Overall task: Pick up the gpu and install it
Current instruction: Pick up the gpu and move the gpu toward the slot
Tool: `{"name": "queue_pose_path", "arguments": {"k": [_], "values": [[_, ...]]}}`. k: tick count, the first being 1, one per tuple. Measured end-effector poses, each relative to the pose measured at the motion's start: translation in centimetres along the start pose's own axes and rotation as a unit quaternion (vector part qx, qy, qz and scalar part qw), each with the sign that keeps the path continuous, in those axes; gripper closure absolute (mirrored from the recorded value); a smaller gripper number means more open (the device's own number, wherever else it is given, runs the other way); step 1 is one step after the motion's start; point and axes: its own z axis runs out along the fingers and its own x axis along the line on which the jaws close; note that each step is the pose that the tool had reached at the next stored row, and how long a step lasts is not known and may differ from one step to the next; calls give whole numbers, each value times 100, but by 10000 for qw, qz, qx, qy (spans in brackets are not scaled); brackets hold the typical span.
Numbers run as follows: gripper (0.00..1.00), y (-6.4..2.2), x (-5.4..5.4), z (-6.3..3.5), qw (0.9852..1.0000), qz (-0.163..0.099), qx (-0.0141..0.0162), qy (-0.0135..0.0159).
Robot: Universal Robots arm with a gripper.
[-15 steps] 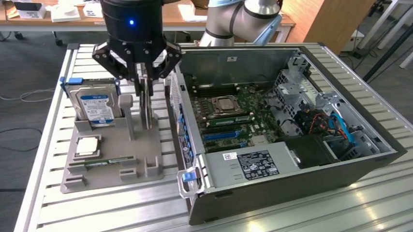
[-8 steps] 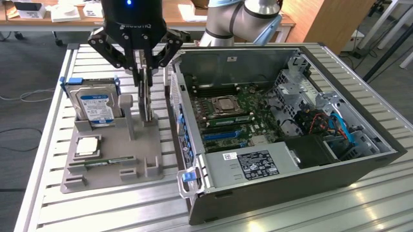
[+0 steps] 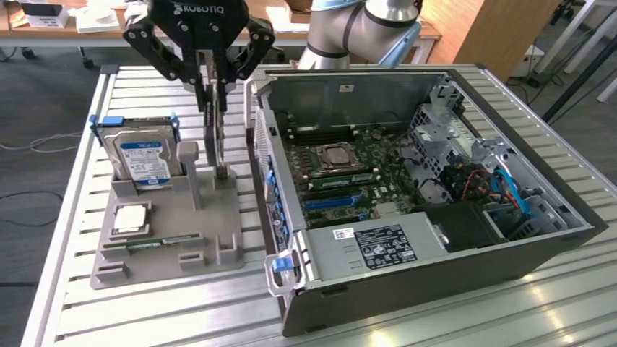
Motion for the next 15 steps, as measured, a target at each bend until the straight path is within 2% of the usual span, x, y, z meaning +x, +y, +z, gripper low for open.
{"name": "queue_pose_path", "arguments": {"k": [2, 8, 15], "values": [[73, 2, -1, -42, 10000, 0, 0, 0], [73, 2, -8, -47, 10000, -1, 0, 1], [73, 15, -176, -41, 10000, 0, 0, 1]]}}
